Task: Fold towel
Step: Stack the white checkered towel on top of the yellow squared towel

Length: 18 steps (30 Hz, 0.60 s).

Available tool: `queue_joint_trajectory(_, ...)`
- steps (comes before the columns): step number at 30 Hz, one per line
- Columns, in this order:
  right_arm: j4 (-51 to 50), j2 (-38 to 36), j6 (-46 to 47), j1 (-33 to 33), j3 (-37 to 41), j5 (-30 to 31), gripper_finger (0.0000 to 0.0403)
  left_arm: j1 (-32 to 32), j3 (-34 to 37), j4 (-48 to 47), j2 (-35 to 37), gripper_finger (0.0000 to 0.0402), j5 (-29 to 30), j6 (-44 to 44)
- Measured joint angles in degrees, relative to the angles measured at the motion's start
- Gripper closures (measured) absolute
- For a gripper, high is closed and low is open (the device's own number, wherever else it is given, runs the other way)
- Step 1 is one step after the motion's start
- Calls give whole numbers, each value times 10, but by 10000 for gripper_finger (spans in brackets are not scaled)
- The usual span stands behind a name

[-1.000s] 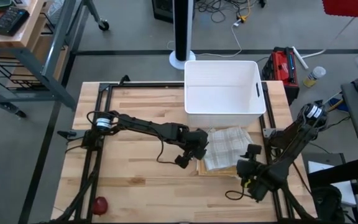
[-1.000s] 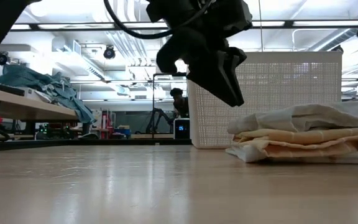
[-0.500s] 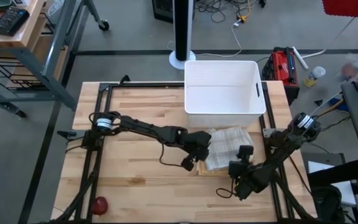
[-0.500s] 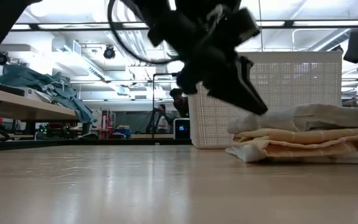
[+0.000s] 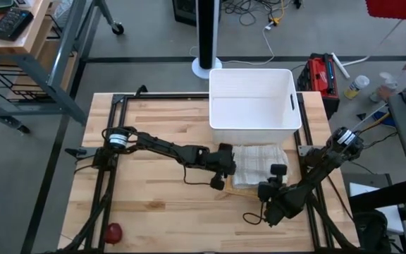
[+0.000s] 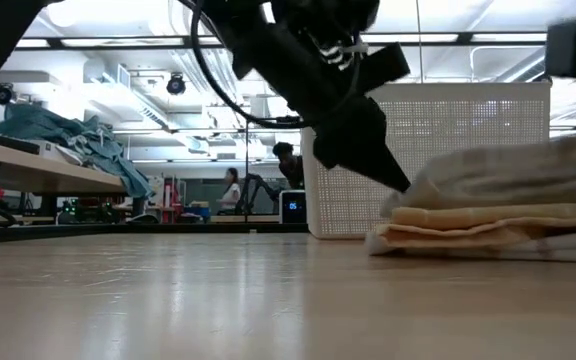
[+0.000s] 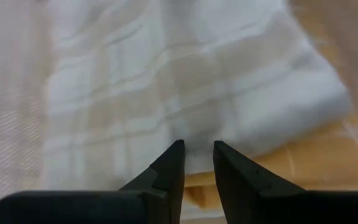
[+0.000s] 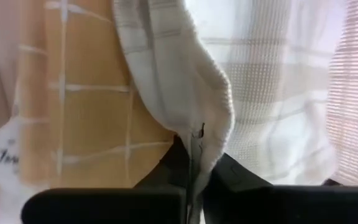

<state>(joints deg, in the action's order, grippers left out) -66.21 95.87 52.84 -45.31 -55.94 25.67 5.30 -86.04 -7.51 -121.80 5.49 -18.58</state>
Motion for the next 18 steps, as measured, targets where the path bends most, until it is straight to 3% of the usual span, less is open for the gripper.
queue_joint_trajectory(9, -101, -1, 12, 34, -136, -7, 399, -2, -1, 11, 73, 326, 153, 15)
queue_joint_trajectory(15, -112, 14, 16, 87, -222, -37, 399, -6, 3, -9, 149, 325, 179, 32)
queue_joint_trajectory(18, -168, 42, 31, 113, -276, -39, 399, -6, 21, -25, 185, 324, 181, 47)
